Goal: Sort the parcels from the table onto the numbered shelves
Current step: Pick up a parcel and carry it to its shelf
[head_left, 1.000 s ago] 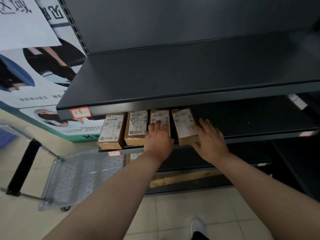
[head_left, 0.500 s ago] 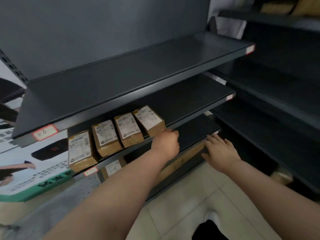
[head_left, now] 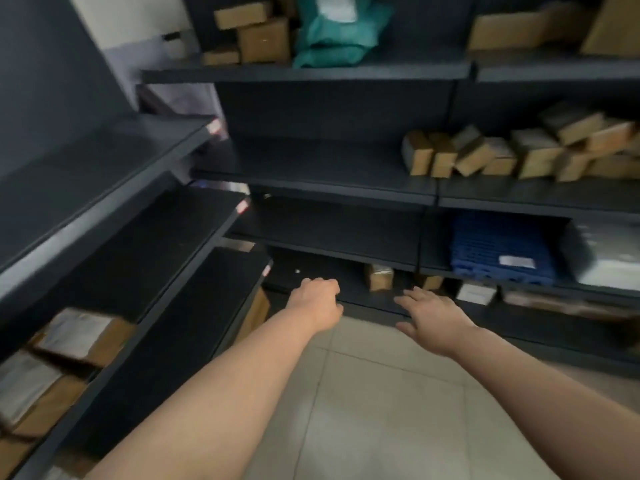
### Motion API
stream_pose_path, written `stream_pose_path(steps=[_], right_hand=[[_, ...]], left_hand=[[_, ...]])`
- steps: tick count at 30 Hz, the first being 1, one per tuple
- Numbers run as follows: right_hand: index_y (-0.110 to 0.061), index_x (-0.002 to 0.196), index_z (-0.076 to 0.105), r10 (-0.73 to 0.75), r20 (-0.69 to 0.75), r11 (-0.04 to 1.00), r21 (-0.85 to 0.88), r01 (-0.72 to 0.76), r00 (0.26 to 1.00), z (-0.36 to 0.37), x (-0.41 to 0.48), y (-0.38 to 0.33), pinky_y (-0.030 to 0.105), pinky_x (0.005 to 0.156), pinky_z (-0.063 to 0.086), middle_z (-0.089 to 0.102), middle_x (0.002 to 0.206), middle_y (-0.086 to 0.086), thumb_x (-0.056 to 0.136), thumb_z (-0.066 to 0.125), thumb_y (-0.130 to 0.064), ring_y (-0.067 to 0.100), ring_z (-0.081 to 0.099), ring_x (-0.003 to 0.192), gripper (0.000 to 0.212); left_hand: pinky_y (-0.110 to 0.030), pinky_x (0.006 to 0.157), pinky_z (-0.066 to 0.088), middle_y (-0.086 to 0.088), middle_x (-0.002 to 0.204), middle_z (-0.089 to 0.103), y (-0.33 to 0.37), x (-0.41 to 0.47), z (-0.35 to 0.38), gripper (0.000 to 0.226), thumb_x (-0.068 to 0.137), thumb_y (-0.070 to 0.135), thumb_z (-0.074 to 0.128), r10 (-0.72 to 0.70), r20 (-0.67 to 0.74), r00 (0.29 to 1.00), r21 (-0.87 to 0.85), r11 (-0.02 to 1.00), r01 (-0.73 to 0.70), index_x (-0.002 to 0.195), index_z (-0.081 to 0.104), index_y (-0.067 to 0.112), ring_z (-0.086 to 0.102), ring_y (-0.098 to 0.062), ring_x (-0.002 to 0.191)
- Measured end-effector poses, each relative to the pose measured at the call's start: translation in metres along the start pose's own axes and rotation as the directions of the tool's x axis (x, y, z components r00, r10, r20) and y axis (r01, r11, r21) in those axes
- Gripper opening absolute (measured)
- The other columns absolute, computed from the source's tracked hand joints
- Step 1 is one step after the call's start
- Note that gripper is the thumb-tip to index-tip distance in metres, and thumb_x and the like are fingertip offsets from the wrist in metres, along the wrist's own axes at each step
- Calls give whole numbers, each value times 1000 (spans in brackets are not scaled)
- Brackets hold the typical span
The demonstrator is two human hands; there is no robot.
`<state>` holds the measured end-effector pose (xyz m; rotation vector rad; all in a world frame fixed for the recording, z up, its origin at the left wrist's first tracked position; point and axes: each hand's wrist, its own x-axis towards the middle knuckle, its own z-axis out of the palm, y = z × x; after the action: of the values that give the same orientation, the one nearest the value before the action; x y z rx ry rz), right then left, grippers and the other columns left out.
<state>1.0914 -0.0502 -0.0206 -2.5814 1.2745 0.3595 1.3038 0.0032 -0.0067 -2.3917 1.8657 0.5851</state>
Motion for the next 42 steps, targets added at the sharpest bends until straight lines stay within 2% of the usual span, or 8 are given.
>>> stream_pose_path(steps=[7,14,20,22,27,36,42], right_hand=[[-22,150,26,264,-12,961,88,-262,964,14,-102,165,39,115,24,27,156,1,99,42,-44,20,18,146,58],[-23,150,29,538,-19,830,186,-525,843,30,-202,311,39,112,28,32,153,1,99,41,-45,20,28,142,57],[-27,147,33,748,-10,635,301,-711,664,48,-281,401,42,108,34,38,149,-1,96,42,-50,21,36,137,56],[-27,146,33,813,-3,549,335,-766,582,55,-304,430,42,106,36,40,148,-1,96,43,-50,22,38,136,57],[-27,144,35,908,13,386,362,-848,419,55,-339,488,40,100,39,42,145,-1,95,44,-51,24,43,131,56],[-29,142,38,996,55,44,415,-909,73,43,-380,582,40,98,41,44,144,-2,95,44,-51,24,44,130,53],[-27,142,38,989,118,-132,455,-880,-88,48,-408,623,41,99,41,44,144,0,96,44,-50,25,45,129,51]], left_hand=[[-39,98,45,-4,134,55,194,36,36,42,95,36,55,203,62,977,-38,979,-201,135,51,25,49,-25,122],[-40,99,46,-4,134,54,386,47,74,41,96,35,54,431,136,892,-22,902,-432,136,51,24,49,-24,124],[-40,98,47,-3,135,56,524,58,94,42,96,35,55,609,201,768,38,778,-627,135,51,24,51,-24,124],[-40,98,47,-2,133,58,571,62,103,41,95,35,55,664,224,713,59,721,-690,135,52,25,50,-23,125],[-37,98,45,-2,133,57,665,74,115,40,96,34,54,767,272,581,63,588,-807,134,51,26,49,-24,124],[-40,99,45,-2,136,55,841,106,124,42,95,35,54,886,350,304,5,323,-946,135,49,23,48,-24,126],[-39,97,46,-3,137,53,920,111,145,45,96,34,55,901,389,194,-28,222,-975,138,45,22,47,-23,126]])
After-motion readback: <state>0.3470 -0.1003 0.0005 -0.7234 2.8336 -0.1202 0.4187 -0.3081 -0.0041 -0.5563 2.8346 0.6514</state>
